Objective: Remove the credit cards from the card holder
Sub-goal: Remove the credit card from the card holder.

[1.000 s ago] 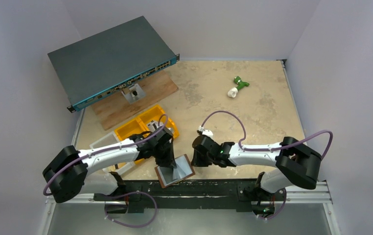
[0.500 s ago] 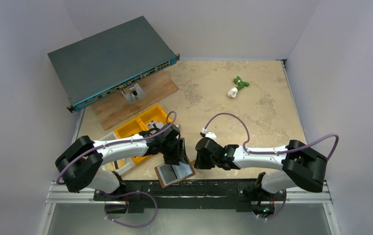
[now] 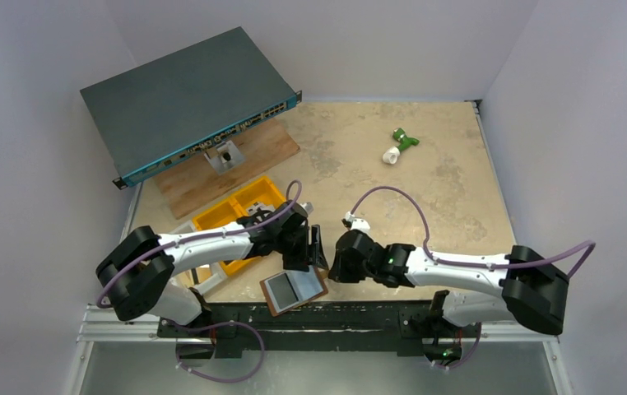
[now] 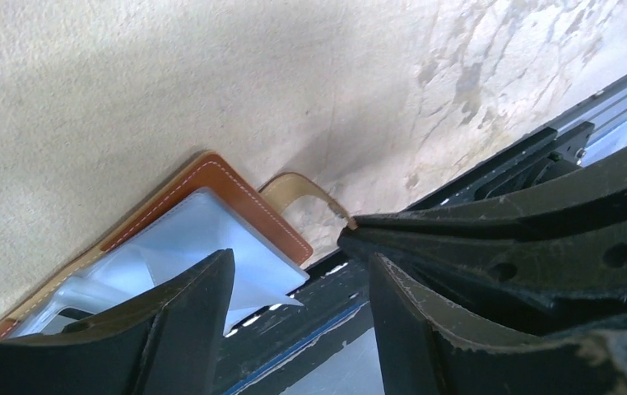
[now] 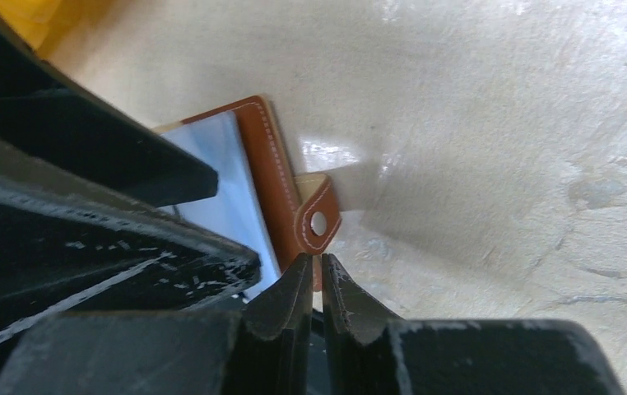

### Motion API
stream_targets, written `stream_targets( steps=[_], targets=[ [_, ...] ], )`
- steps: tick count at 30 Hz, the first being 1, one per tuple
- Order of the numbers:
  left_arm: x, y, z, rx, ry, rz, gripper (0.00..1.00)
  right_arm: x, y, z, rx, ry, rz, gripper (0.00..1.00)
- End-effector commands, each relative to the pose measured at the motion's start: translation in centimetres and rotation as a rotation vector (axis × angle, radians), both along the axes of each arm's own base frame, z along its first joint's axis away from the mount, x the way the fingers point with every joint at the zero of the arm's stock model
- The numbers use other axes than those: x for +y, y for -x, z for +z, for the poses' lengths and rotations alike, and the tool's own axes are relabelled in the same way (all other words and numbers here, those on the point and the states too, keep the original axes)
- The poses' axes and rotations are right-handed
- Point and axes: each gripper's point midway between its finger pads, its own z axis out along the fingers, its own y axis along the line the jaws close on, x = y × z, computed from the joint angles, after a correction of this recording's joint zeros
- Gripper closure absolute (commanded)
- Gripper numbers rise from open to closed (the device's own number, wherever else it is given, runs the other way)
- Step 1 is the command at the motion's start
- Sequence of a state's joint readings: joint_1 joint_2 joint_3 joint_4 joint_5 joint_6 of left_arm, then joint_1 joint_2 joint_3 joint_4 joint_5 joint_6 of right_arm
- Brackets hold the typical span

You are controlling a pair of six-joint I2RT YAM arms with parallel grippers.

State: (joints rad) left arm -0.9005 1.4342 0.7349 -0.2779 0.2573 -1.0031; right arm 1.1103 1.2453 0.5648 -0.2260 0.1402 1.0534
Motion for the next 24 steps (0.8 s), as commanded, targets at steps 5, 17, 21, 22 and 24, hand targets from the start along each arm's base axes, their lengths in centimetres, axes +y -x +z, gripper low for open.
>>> stream_targets(
  steps=[5, 17, 21, 22, 24],
  targets=[
    [-1.4, -1.3, 3.7, -0.091, 0.056, -0.029, 0.39, 1.9, -1.0, 4.5, -0.101, -0.099, 0.015, 0.90],
    [6.7, -0.8, 5.8, -0.192, -0.139, 0.101, 0.27, 5.7, 0.5, 7.5, -0.186, -0.167, 0.171, 0.69],
    [9.6, 0.9, 4.5, -0.154, -0.166, 0.159, 0.26, 8.0, 1.3, 7.4, -0.183, -0.158, 0.250, 0.64],
    [10.2, 1.3, 4.3, -0.145, -0.168, 0.171, 0.27, 8.6, 1.5, 7.2, -0.176, -0.157, 0.270, 0.64],
    [11.1, 2.1, 3.6, -0.126, -0.171, 0.191, 0.32, 9.4, 1.9, 6.0, -0.150, -0.140, 0.301, 0.64]
  ],
)
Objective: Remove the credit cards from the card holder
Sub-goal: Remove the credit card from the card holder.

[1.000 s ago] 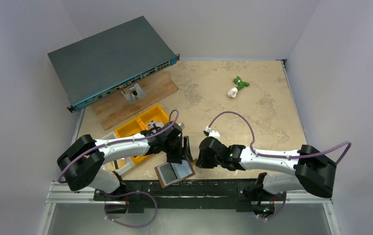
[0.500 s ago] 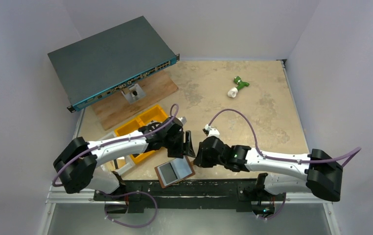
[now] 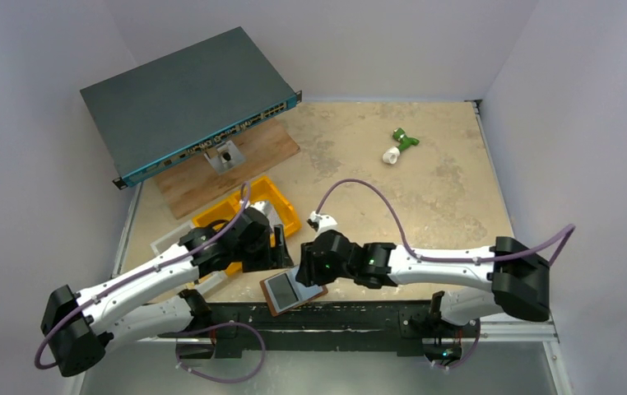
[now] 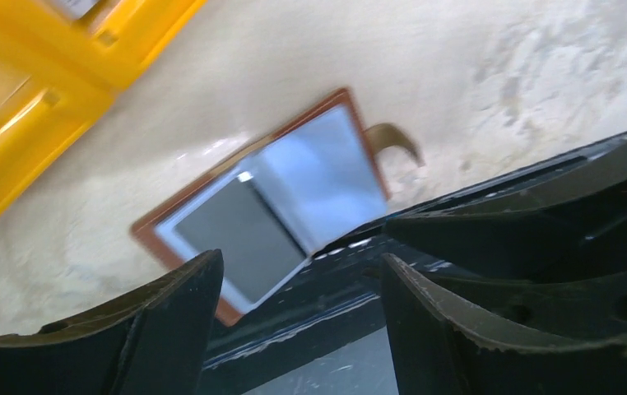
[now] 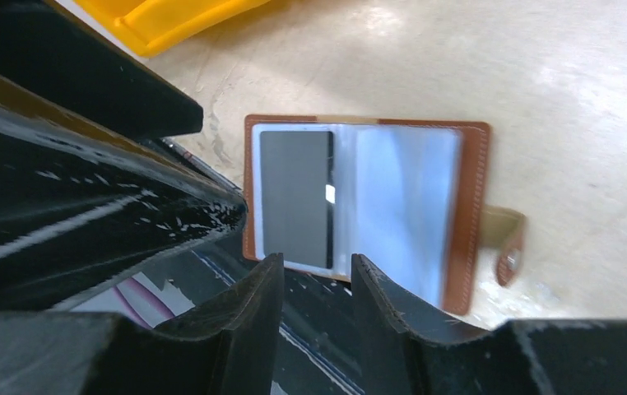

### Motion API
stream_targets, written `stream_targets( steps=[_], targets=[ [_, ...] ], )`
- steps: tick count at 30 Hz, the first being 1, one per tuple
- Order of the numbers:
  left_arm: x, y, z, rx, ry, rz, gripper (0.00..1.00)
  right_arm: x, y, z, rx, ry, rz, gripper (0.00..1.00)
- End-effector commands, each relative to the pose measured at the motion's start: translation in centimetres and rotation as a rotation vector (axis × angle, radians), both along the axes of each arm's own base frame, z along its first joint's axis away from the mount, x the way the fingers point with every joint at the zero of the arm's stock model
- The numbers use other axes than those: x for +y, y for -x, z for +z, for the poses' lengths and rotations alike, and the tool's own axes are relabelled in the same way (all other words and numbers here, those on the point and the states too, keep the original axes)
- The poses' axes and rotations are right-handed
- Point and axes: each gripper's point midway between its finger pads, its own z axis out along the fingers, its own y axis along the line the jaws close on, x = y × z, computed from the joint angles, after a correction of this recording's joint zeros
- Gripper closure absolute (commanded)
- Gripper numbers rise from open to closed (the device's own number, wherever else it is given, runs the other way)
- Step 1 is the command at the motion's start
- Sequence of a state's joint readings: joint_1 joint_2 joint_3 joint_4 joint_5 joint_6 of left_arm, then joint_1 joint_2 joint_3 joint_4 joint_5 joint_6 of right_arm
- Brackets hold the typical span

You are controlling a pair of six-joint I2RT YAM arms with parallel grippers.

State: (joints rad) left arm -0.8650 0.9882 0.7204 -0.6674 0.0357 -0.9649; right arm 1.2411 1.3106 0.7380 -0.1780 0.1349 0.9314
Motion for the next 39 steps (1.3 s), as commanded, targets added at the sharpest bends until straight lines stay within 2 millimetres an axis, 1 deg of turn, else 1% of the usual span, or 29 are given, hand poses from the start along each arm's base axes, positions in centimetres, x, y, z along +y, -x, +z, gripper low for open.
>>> stream_targets(
  steps=[1, 3, 5, 8, 10, 12, 14, 15, 16, 17, 20, 24, 27, 30, 32, 34, 39],
  targets=[
    [3.3, 2.1, -2.5, 0.073, -0.069, 0.080, 0.35, 3.2, 0.2, 0.5, -0.016, -0.033, 0.084, 0.64],
    [3.9, 2.6, -3.3, 0.087, -0.067, 0.101, 0.45, 3.6, 0.2, -0.6, -0.002, -0.012, 0.089, 0.64],
    [4.2, 3.0, -4.1, 0.099, -0.066, 0.114, 0.56, 4.2, 0.8, -1.4, 0.036, -0.012, 0.113, 0.66],
    [4.3, 3.1, -4.9, 0.108, -0.067, 0.124, 0.72, 4.7, 1.1, -2.4, 0.063, -0.008, 0.114, 0.68],
    [4.2, 3.1, -5.3, 0.113, -0.072, 0.124, 0.79, 4.9, 1.0, -3.0, 0.069, 0.000, 0.112, 0.69],
    [3.8, 2.9, -5.6, 0.120, -0.073, 0.117, 0.84, 4.9, 0.9, -3.5, 0.075, 0.005, 0.107, 0.69],
    [3.4, 2.7, -6.0, 0.125, -0.073, 0.108, 0.87, 4.9, 0.7, -3.9, 0.086, 0.000, 0.102, 0.69],
    [3.2, 2.7, -6.1, 0.128, -0.072, 0.104, 0.88, 4.4, 0.6, -4.4, 0.094, 0.011, 0.092, 0.69],
    [3.0, 2.6, -6.3, 0.130, -0.071, 0.099, 0.90, 4.6, 0.2, -4.3, 0.091, -0.008, 0.081, 0.69],
    [2.9, 2.6, -6.4, 0.132, -0.070, 0.093, 0.90, 4.4, 0.4, -4.7, 0.113, -0.011, 0.085, 0.69],
    [2.3, 2.5, -6.9, 0.145, -0.070, 0.070, 0.93, 3.8, 0.1, -5.4, 0.139, -0.027, 0.075, 0.69],
    [2.2, 2.7, -7.8, 0.170, -0.093, 0.052, 0.97, 3.4, 0.0, -5.9, 0.166, -0.055, 0.072, 0.69],
    [2.3, 2.7, -7.9, 0.172, -0.100, 0.048, 0.98, 3.1, -0.1, -6.1, 0.177, -0.067, 0.066, 0.69],
    [2.6, 2.8, -7.4, 0.160, -0.105, 0.049, 0.97, 2.8, -0.2, -6.4, 0.186, -0.069, 0.060, 0.69],
    [3.0, 2.8, -7.2, 0.151, -0.113, 0.051, 0.92, 2.6, -0.2, -6.6, 0.195, -0.069, 0.057, 0.69],
    [3.3, 2.9, -7.0, 0.145, -0.119, 0.055, 0.90, 2.6, -0.1, -6.6, 0.196, -0.071, 0.057, 0.69],
    [3.7, 3.3, -7.4, 0.156, -0.131, 0.055, 0.89, 2.6, -0.2, -6.4, 0.191, -0.072, 0.059, 0.69]
  ],
)
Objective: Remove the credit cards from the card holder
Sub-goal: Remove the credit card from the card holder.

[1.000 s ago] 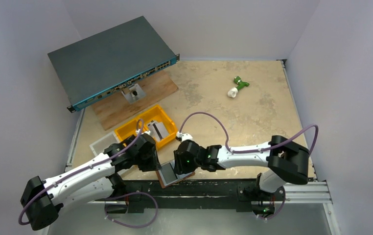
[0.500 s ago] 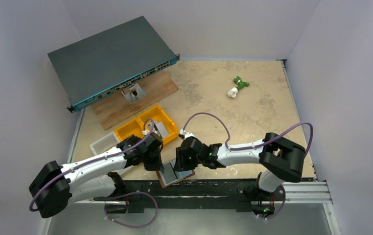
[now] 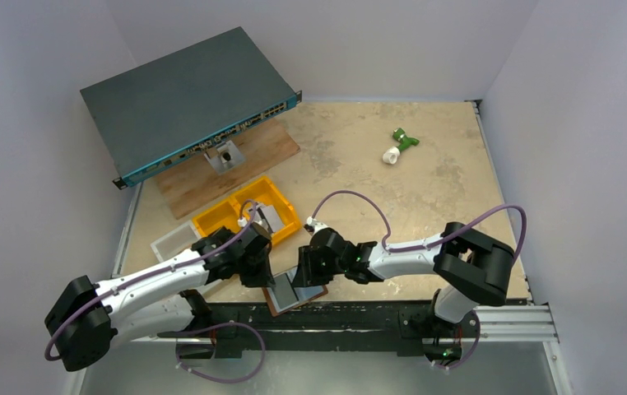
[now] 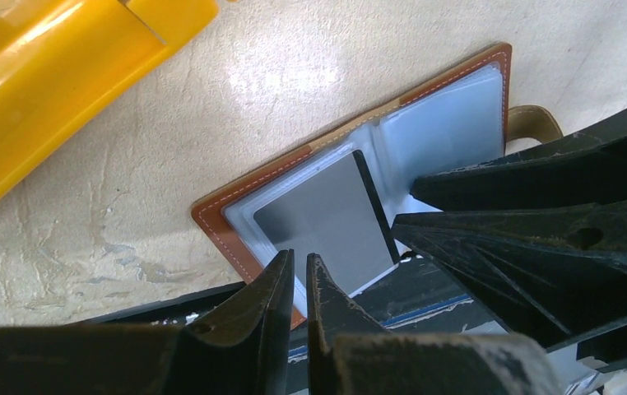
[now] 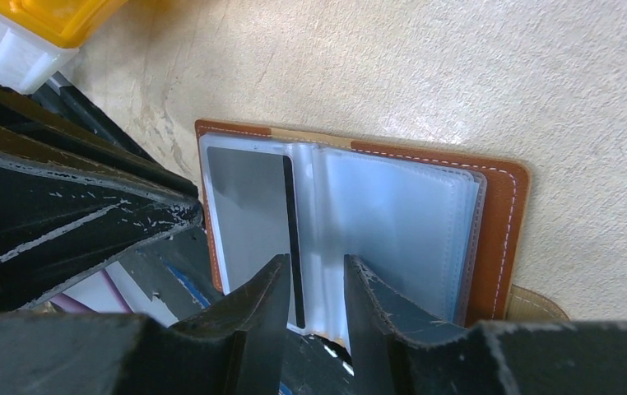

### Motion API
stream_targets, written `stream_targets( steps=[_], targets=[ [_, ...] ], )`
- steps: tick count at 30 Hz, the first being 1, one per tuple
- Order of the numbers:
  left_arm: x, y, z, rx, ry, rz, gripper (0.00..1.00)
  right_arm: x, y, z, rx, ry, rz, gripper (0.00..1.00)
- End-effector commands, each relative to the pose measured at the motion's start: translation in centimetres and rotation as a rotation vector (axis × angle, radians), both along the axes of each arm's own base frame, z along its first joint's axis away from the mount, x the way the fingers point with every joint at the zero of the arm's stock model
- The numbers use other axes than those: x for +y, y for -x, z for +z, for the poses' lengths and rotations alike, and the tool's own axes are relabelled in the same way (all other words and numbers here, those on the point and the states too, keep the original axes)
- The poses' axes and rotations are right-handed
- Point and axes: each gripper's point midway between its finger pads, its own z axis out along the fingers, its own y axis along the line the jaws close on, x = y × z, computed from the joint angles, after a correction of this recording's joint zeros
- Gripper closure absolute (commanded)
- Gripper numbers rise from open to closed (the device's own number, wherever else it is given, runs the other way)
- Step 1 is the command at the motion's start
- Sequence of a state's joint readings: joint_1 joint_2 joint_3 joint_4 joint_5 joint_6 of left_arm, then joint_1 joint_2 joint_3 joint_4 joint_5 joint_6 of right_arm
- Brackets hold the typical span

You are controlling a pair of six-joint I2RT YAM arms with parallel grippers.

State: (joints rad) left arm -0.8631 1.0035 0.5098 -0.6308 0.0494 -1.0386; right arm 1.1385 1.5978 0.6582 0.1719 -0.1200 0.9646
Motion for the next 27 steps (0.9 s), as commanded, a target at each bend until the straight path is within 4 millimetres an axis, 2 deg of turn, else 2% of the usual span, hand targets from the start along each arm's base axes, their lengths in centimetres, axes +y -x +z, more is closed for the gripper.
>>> stream_targets(
  steps=[1, 15, 22, 27],
  targets=[
    [0.5, 0.0, -0.2, -0.007, -0.013, -0.006, 0.90, 0.1, 0.0, 0.3, -0.005, -0.013, 0.003, 0.69],
    [0.0, 0.1, -1.1, 0.020, -0.020, -0.012, 0.93, 0.5, -0.3, 1.6, -0.018, -0.038, 0.004, 0.66],
    [-0.5, -0.1, -1.7, 0.030, -0.015, -0.020, 0.94, 0.8, -0.3, 1.5, -0.016, -0.040, 0.009, 0.66],
    [-1.1, -0.5, -1.8, 0.033, -0.020, -0.023, 0.95, 0.8, 0.4, 1.3, 0.012, -0.055, 0.029, 0.66]
  ],
)
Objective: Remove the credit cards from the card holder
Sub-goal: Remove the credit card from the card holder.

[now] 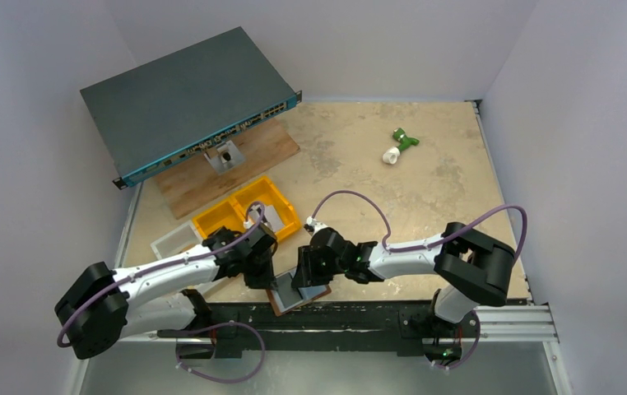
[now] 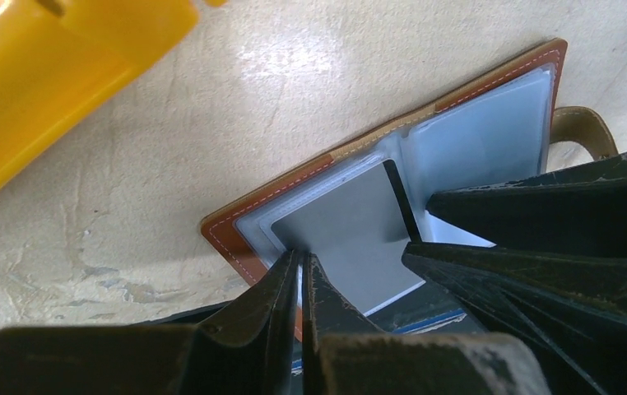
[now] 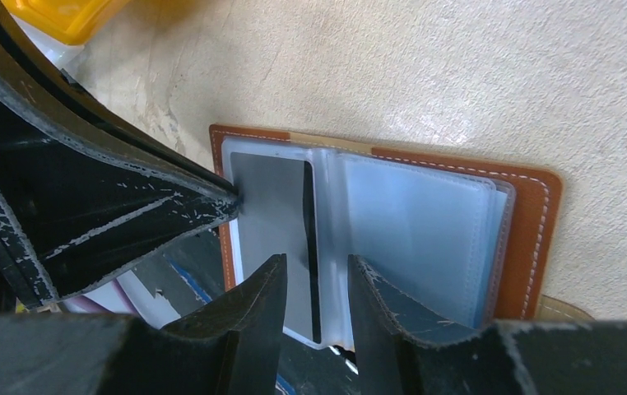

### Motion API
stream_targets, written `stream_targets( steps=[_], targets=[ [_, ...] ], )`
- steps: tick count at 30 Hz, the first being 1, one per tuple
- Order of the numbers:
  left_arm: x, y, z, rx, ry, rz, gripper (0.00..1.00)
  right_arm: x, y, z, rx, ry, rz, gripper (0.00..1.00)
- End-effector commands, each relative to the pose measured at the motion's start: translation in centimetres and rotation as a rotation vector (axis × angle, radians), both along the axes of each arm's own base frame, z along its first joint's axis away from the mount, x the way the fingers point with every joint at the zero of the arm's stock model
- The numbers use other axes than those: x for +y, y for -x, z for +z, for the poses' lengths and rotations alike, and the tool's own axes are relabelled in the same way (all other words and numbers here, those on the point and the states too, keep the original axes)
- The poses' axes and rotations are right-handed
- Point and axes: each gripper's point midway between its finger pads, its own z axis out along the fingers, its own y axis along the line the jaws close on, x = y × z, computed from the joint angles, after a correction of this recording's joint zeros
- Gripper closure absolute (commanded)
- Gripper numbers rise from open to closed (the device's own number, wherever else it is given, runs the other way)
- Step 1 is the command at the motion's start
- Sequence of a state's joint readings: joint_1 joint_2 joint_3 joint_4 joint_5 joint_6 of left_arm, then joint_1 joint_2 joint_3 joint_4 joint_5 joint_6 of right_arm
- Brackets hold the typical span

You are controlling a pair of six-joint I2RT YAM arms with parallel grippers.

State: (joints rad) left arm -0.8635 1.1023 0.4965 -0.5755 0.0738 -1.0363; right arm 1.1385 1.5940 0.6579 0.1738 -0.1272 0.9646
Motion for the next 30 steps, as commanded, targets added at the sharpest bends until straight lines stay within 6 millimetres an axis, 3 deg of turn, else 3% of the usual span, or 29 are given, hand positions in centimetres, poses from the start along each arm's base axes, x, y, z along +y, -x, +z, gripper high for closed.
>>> stream_targets(
  steps=[1, 14, 21, 24, 30],
  targets=[
    [-0.9, -0.8, 0.0, -0.019, 0.008, -0.012, 0.95, 0.7, 0.5, 1.0, 0.020, -0.054, 0.026, 0.66],
    [-1.6, -1.5, -1.0, 0.005, -0.031, -0.027, 0.94, -0.6, 0.7, 0.1, 0.118, -0.154, 0.012, 0.67],
    [-1.5, -1.4, -1.6, 0.023, -0.050, -0.024, 0.93, -0.9, 0.7, 0.2, 0.148, -0.204, 0.005, 0.76],
    [-1.3, -1.2, -1.9, 0.031, -0.056, -0.015, 1.00, -1.0, 0.6, 0.4, 0.160, -0.240, -0.003, 0.78],
    [-0.8, -1.0, -2.3, 0.041, -0.082, -0.012, 1.00, -1.1, 0.7, 1.0, 0.179, -0.303, -0.005, 0.78]
  ],
)
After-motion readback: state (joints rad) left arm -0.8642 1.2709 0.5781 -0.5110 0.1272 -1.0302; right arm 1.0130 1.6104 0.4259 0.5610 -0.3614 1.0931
